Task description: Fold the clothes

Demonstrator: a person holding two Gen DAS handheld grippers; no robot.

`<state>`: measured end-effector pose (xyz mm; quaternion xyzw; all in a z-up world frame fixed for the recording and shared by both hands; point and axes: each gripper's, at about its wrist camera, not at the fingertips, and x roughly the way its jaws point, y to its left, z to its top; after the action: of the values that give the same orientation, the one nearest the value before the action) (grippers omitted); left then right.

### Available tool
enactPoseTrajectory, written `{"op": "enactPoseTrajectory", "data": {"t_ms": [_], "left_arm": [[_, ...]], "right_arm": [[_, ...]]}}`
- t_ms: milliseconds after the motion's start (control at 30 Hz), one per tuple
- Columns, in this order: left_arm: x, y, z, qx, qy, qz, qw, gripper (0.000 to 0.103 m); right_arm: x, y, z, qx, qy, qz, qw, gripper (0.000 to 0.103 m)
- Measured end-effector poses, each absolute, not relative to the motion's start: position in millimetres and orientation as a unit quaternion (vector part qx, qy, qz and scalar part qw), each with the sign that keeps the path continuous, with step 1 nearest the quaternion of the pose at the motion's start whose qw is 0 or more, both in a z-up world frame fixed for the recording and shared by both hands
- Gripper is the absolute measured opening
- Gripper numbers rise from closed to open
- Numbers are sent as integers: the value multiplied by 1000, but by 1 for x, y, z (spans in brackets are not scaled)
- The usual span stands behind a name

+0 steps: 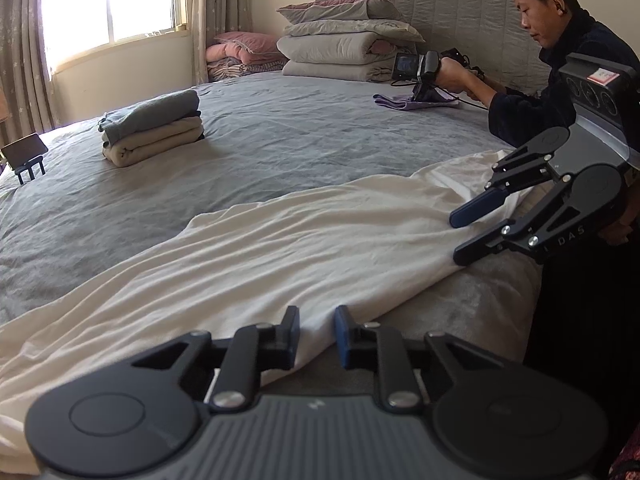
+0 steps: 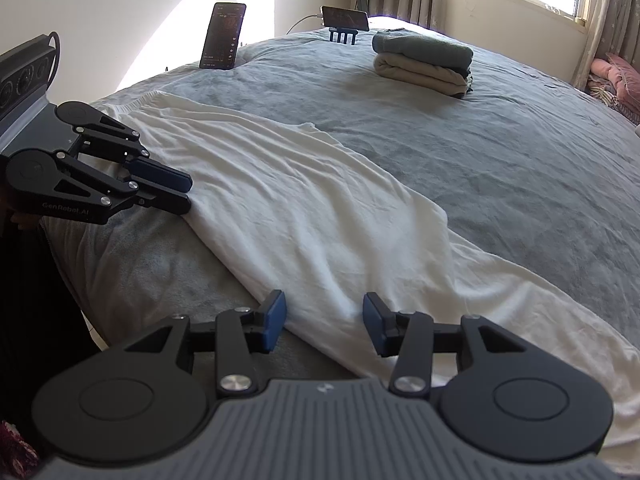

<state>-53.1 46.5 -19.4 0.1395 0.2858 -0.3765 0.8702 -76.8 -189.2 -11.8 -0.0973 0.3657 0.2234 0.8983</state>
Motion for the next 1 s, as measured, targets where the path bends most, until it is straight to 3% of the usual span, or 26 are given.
{"op": "enactPoseTrajectory", "data": {"t_ms": [233,633,833,1000], "left_arm": [[-53,47,-18,135,284,-377,871,6],[-54,50,-15,132,280,-375,874,2],[-59,53,-16,140,283,-392,864,6],[-62,49,-16,152,278,-407,856,22]], "right_arm": [[-76,-190,-13,-95,368,223,898,48],[-76,-190,-12,-96,365,222,899,48],[-82,-187,-10,-109,357,237,897,48],[-84,-183,-10,-115,354,249,894,48]]}}
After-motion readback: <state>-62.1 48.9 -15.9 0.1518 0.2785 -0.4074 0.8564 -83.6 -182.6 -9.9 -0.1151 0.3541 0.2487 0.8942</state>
